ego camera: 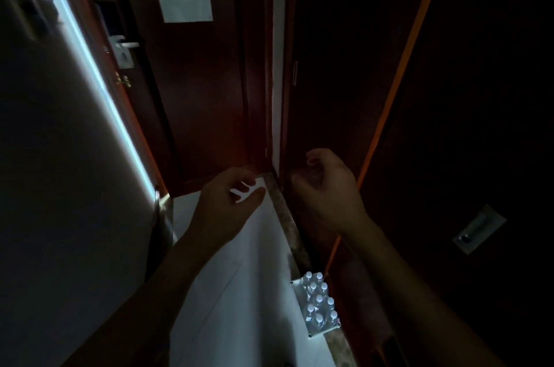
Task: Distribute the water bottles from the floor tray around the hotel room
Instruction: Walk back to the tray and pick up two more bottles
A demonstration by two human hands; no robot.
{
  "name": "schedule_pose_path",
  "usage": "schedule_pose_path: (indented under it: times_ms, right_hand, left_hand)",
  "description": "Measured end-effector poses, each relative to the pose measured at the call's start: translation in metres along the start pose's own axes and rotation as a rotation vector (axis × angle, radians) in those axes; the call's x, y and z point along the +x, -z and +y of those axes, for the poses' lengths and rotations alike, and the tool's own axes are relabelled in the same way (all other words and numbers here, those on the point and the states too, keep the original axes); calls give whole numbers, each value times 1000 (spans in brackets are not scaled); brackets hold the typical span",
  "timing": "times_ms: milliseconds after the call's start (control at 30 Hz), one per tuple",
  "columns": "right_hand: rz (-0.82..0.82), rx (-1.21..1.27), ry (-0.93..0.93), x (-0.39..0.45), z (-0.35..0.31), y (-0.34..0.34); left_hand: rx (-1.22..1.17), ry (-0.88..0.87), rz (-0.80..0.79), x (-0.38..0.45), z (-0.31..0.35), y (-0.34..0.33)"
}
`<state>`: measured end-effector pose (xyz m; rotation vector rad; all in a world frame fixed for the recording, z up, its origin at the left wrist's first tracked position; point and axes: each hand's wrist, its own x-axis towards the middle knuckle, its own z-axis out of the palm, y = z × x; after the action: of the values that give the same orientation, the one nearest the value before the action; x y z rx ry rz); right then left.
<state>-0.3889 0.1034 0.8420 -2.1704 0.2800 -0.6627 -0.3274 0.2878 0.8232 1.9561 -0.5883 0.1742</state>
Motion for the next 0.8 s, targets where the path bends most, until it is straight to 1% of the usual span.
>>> schedule_pose_path:
  times_ms: [133,233,300,467,600,700,800]
  right_hand:
    - [35,36,-99,66,45,-29]
    - [7,28,-163,105,70,-42]
    - [19,6,-197,129,84,-45]
    - [96,-68,-292,173,128,-41]
    - [251,-116,-406,195,164,-33]
    - [378,-139,-512,196,186,-26]
    - [524,-186,-643,184,205,-25]
  left_hand:
    - [35,10,-71,68,-36,-36]
    - [45,33,-140,113,-60,-62]
    - [36,36,-168,143,-75,-80]
    - [-13,2,-347,206,-105,-136]
    - [-136,-11,-518,253,-124,-192]
    - [-249,-8,-708,275,-140,-234]
    - [-285,-72,-883,292,-161,-272]
